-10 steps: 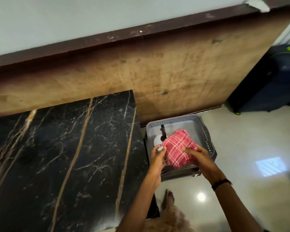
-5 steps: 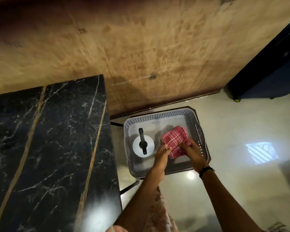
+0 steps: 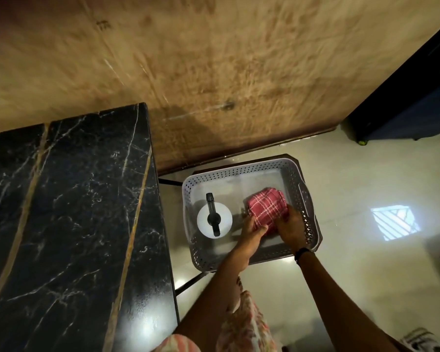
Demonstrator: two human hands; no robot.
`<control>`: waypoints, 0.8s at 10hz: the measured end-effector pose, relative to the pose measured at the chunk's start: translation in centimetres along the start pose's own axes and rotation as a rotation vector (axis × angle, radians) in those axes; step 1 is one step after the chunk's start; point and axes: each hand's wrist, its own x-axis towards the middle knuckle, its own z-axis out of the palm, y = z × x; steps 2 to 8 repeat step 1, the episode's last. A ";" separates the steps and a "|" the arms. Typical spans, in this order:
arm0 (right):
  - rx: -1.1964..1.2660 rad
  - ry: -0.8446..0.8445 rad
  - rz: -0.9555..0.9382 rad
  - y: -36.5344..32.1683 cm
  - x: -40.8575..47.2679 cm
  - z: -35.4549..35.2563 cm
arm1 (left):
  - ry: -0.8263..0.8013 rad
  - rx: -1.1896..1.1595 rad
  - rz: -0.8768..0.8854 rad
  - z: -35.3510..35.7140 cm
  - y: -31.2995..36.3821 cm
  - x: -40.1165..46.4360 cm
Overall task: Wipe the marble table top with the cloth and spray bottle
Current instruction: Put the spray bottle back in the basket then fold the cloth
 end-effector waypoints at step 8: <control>-0.081 0.087 -0.060 -1.8 -2.3 -0.3 | -0.009 0.014 0.069 -0.2 0.1 -1.6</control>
